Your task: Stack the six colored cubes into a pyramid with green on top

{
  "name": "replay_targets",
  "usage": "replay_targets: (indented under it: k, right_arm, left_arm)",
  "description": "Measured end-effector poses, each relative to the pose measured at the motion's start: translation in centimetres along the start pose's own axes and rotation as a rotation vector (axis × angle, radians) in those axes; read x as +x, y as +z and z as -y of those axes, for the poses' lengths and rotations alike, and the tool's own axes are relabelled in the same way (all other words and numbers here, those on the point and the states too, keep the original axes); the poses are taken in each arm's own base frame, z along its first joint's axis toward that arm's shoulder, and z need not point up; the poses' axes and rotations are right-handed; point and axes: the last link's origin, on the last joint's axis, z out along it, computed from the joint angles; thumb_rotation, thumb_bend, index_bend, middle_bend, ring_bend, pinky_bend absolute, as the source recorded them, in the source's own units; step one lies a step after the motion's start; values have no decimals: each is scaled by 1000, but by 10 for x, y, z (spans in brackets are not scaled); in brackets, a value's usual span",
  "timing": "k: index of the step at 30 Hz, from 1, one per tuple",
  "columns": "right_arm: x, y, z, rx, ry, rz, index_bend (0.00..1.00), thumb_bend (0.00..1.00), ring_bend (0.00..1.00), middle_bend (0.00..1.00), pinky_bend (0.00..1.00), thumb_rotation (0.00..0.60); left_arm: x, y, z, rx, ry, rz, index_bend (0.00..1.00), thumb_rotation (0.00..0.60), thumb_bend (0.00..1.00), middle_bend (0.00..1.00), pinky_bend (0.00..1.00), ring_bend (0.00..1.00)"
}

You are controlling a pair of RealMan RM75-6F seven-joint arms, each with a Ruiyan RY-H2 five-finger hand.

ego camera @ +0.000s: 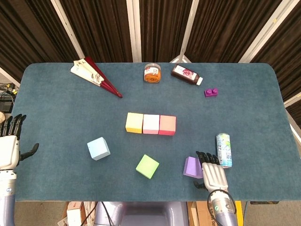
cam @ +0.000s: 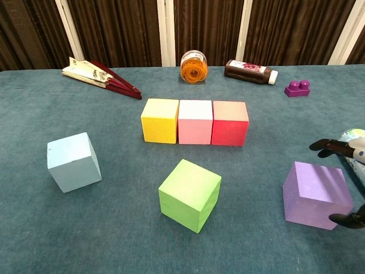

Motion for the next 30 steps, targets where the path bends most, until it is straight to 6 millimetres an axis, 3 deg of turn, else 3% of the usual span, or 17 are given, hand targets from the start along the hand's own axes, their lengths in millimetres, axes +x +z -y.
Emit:
replay_targets:
  k: [7,15,30]
  right_arm:
    - [-4,10,-3,-20,-8,2,82,273,0,134,0,600]
    - [-7,11,-1,-11,-8,-2,187,273,19,192,0,600]
    - [-5,11,5,-6,-16,-21,218,272,54,233,0,600]
  left_arm:
    - [0,0,0,3,0,-3,111,600,298,66,0,0]
    - [-1,-1,0,14,1,10,115,600,298,65,0,0]
    - [-1,0,2,36,2,16,119,600,298,65,0,0]
